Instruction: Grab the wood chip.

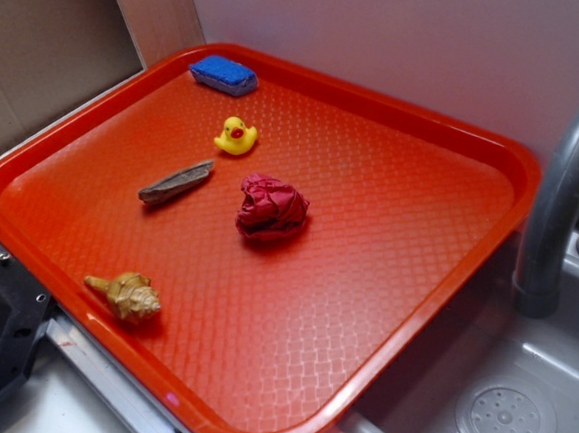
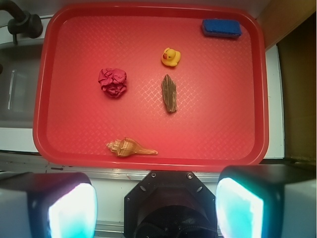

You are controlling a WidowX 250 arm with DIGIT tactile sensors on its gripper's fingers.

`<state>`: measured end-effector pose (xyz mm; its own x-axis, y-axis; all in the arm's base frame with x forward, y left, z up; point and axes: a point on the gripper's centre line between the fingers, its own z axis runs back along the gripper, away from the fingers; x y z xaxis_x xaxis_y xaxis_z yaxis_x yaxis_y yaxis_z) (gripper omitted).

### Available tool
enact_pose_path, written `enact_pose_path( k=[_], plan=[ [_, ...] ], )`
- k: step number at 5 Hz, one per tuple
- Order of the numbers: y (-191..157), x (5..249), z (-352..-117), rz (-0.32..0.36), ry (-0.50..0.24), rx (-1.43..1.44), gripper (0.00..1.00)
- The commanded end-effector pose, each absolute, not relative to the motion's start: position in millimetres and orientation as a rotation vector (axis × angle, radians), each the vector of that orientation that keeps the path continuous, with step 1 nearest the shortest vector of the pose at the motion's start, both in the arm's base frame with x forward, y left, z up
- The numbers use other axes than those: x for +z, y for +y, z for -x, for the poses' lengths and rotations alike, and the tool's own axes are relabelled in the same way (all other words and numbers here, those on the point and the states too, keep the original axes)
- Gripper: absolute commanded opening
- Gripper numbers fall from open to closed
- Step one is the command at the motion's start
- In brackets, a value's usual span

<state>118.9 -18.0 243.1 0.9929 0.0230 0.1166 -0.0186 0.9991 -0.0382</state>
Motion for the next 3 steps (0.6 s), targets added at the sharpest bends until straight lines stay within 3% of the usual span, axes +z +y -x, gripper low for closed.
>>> enact_pose_path(
  k=[1, 2, 3],
  plan=[
    [-18, 243, -119, 0.037, -0.117, 0.021, 1.00],
    [-2, 193, -169, -0.006, -0.187, 0.176, 1.00],
    [14, 140, -217, 0.063, -0.146, 0.183, 1.00]
  ],
)
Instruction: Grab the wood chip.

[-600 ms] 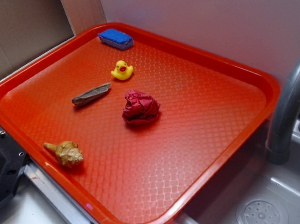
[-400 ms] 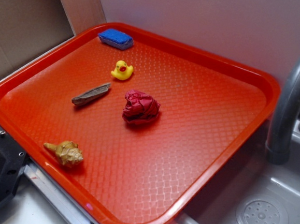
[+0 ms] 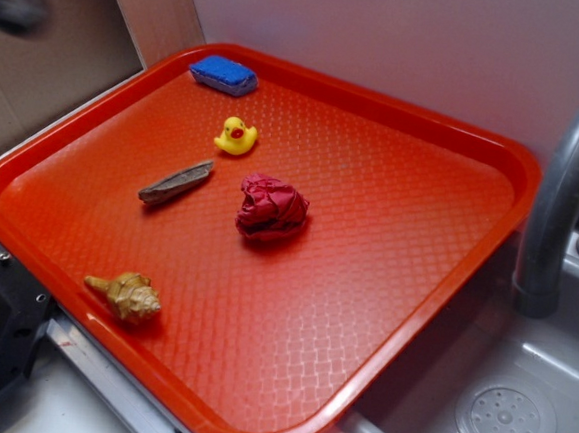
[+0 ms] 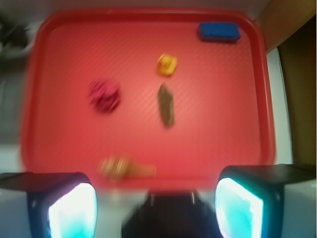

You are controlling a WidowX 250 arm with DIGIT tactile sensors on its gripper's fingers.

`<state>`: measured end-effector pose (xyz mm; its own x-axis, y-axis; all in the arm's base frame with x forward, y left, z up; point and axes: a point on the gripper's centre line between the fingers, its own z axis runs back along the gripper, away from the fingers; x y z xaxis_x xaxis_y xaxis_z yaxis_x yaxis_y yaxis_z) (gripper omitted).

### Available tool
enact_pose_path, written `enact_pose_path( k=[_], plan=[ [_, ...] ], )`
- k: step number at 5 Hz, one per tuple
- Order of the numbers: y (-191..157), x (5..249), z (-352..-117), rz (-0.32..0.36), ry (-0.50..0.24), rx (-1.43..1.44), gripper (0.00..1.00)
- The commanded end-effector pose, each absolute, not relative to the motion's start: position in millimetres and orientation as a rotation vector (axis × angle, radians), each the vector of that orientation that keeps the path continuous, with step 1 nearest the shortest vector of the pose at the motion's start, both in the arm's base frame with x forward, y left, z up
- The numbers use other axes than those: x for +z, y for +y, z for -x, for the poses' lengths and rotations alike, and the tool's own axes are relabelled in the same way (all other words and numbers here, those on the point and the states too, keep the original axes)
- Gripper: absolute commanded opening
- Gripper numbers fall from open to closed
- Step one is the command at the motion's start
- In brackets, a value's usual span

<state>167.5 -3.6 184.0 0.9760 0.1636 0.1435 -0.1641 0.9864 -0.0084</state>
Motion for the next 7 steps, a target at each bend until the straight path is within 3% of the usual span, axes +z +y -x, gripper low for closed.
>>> enact_pose_path(
  k=[1, 2, 3, 4, 6, 7],
  plan=[
    [27, 90, -251, 0.050, -0.135, 0.184, 1.00],
    [31, 40, -263, -0.016, -0.111, 0.141, 1.00],
    [39, 10, -249, -0.097, -0.062, 0.007, 1.00],
    [48, 14, -230, -0.095, -0.075, 0.002, 1.00],
    [34, 21, -215, -0.117, -0.097, -0.033, 1.00],
    [32, 55, -215, -0.056, -0.149, 0.027, 1.00]
  ],
)
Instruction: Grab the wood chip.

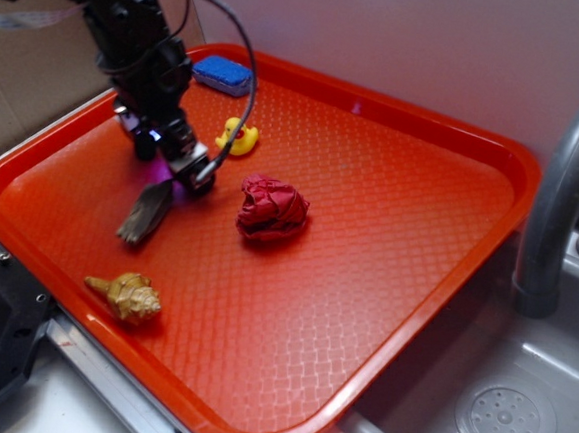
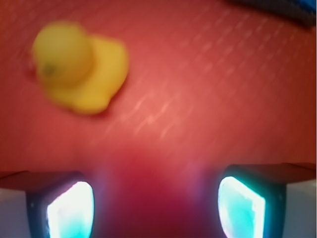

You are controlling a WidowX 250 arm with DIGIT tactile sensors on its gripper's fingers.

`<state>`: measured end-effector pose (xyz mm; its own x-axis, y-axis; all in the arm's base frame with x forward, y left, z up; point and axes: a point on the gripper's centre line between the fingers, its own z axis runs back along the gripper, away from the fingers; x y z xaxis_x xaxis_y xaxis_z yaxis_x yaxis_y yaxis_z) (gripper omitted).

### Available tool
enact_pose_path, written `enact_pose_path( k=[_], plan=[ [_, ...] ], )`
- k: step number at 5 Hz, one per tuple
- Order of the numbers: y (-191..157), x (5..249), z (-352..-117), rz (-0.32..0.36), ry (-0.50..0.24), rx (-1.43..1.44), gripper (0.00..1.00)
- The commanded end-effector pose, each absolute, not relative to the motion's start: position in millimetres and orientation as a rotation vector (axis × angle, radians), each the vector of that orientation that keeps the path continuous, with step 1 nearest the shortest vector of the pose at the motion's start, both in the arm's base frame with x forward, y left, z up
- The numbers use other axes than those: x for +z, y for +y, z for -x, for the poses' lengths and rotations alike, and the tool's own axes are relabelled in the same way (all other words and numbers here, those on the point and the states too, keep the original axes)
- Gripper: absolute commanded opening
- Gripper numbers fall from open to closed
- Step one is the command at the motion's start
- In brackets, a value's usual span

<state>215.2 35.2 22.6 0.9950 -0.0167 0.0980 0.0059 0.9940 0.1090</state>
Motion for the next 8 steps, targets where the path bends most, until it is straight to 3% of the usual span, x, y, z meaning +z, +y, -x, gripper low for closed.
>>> enact_pose_path(
  k=[1, 2, 3, 4, 5, 6, 7, 8],
  plan=[
    [30, 106, -217, 0.015, -0.194, 0.123, 1.00],
    [33, 156, -211, 0.036, -0.218, 0.171, 1.00],
    [33, 168, -202, 0.017, -0.202, 0.211, 1.00],
    [28, 142, -192, 0.081, -0.164, 0.336, 1.00],
    [19, 109, -186, 0.155, -0.079, 0.534, 1.00],
    [10, 69, -188, 0.150, -0.020, 0.551, 1.00],
    [-4, 27, -180, 0.082, 0.099, 0.512, 1.00],
    [-13, 4, -169, 0.027, 0.152, 0.481, 1.00]
  ],
)
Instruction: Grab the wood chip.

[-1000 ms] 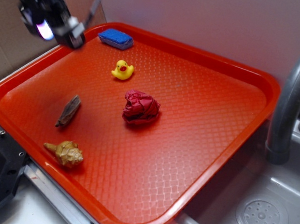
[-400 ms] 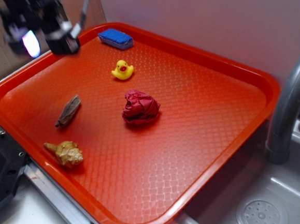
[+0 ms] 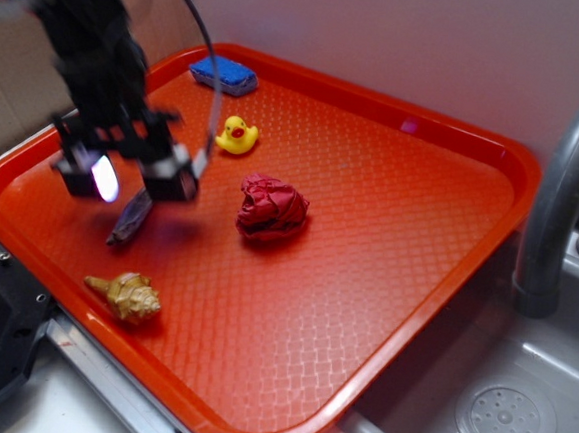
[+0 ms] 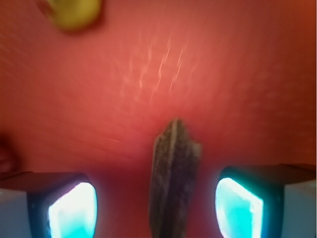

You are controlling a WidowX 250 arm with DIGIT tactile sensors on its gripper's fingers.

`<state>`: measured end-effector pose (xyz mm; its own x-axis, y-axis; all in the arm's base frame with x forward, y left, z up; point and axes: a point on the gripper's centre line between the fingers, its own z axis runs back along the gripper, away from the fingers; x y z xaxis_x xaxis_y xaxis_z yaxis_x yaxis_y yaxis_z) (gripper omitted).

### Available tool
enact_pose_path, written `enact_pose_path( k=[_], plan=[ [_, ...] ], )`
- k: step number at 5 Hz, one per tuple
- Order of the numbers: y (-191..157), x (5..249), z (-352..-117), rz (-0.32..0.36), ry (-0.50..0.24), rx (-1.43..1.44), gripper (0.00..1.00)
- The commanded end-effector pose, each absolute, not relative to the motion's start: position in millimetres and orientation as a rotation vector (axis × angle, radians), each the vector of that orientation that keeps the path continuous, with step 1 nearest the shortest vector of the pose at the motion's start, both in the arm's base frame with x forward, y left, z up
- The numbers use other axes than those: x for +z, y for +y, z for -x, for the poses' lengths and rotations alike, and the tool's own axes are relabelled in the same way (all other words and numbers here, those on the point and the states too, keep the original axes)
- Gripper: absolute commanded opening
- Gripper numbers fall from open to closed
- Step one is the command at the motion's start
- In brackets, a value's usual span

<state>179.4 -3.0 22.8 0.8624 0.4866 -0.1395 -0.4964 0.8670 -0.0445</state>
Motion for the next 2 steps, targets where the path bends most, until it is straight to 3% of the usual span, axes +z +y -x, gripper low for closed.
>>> enact_pose_path(
  k=[1, 2],
  plan=[
    [-16.2, 8.7, -163.8, 0.011, 0.121, 0.454, 0.00],
    [-11.9, 14.9, -164.7, 0.025, 0.109, 0.445, 0.00]
  ],
)
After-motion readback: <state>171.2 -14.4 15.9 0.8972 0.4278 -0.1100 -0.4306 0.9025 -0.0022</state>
